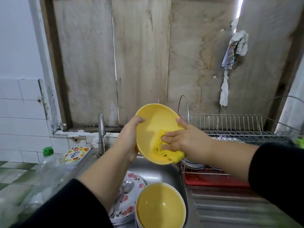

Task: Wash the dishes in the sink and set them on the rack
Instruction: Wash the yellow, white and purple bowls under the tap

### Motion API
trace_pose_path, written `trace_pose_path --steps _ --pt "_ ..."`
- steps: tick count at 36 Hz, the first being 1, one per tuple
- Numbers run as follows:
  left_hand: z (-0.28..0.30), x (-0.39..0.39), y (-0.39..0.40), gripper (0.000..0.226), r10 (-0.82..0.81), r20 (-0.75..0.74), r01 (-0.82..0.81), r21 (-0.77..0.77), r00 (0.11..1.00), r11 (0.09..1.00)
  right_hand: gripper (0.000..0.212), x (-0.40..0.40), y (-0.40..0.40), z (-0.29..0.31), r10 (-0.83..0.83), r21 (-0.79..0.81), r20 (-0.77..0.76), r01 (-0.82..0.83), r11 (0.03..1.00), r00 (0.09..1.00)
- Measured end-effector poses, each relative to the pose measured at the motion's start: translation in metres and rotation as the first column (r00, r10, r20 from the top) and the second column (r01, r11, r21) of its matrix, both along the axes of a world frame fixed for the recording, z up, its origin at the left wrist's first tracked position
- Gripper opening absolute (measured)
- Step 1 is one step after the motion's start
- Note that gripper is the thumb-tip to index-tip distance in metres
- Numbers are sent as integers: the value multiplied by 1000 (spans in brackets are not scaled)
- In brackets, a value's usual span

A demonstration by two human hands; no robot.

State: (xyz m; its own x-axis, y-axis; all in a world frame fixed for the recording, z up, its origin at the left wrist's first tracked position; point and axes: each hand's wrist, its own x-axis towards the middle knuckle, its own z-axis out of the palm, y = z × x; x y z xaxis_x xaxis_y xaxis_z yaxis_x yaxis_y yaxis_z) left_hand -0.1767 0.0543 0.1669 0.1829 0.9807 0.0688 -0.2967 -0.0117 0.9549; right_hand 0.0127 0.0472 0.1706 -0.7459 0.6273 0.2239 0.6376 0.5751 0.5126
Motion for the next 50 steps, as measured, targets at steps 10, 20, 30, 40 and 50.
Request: trace_pose_path --steps 10,20,30,40,50 --pt "-11 0 -2 49 -105 23 104 31 994 994 66 2 7 -19 -18 -80 -122 9 997 992" --pt "-23 24 -8 90 74 -6 -73 115 997 991 38 -29 -5 -33 -113 -176 -239 71 982 964" --pt "-6 18 2 35 246 49 -249 70 968 966 57 -37 -4 -17 -255 -277 -184 198 940 949" --pt "12 -15 7 22 41 -116 -40 8 992 999 65 -12 1 2 -169 -112 86 178 978 982" --pt "0 0 0 66 4 -33 -1 104 999 995 56 -32 -3 -1 -341 -329 -236 256 909 910"
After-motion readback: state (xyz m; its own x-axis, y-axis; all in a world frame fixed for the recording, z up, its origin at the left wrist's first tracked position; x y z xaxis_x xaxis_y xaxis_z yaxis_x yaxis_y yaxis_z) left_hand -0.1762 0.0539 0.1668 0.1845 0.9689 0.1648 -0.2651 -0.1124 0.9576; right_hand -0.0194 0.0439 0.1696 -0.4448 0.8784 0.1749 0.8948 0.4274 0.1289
